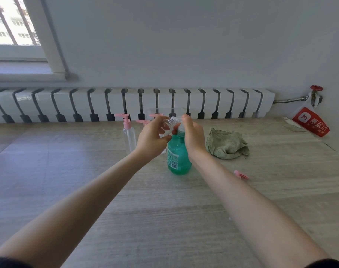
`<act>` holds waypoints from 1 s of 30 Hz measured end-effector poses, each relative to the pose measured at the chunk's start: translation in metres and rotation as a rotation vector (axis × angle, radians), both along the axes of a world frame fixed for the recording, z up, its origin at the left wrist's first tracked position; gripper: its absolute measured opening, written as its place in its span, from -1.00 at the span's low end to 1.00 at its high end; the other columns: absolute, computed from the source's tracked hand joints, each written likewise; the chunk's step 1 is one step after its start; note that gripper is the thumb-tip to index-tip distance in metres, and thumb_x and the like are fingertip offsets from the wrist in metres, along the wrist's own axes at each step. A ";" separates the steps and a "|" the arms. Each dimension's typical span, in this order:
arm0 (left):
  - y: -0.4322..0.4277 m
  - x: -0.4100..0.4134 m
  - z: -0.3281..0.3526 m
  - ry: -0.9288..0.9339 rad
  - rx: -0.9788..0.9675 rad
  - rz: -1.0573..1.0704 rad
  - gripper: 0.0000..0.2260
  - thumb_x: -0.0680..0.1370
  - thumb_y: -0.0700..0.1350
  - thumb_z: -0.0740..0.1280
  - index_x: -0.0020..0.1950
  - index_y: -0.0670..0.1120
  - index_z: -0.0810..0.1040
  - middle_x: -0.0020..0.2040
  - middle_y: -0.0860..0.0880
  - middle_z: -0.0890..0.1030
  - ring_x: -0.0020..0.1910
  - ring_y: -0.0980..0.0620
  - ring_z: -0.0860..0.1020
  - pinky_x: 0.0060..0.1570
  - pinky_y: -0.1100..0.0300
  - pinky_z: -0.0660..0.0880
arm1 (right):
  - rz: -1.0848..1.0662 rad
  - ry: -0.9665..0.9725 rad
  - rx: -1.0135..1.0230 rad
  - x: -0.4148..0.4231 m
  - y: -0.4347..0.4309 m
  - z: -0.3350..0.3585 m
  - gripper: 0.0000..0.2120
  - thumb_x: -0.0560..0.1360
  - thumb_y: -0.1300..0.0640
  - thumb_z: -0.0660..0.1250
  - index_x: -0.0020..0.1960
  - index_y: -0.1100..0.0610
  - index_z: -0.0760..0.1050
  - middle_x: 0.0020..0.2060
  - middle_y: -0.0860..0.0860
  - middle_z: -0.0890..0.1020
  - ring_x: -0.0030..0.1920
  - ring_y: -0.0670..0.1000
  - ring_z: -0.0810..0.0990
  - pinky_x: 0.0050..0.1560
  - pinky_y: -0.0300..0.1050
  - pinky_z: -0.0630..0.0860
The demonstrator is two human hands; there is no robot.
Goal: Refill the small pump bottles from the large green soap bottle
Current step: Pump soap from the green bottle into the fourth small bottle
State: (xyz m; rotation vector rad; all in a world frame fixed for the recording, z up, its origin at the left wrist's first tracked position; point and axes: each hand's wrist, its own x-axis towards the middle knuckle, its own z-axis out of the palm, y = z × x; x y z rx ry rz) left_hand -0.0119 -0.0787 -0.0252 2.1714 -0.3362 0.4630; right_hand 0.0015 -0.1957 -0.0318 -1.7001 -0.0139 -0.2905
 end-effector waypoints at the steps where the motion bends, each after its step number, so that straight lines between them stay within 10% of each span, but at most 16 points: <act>1: 0.000 0.000 0.000 -0.002 0.000 0.001 -0.60 0.45 -0.27 0.42 0.26 -0.13 0.45 -0.04 0.06 0.52 -0.08 0.10 0.48 -0.03 0.24 0.47 | -0.003 0.002 0.003 0.000 0.000 0.000 -0.41 0.28 -0.39 0.03 -0.27 0.12 0.48 -0.35 0.11 0.53 -0.27 0.07 0.48 -0.12 0.03 0.42; 30: -0.001 -0.005 0.008 -0.020 -0.012 0.005 -0.62 0.47 -0.21 0.42 0.26 -0.13 0.45 -0.05 0.09 0.50 -0.08 0.13 0.48 -0.06 0.32 0.46 | 0.116 0.044 -0.004 -0.003 -0.003 0.007 -0.14 0.27 -0.50 -0.01 -0.13 0.28 0.58 -0.16 0.22 0.65 -0.05 0.24 0.61 0.14 0.18 0.47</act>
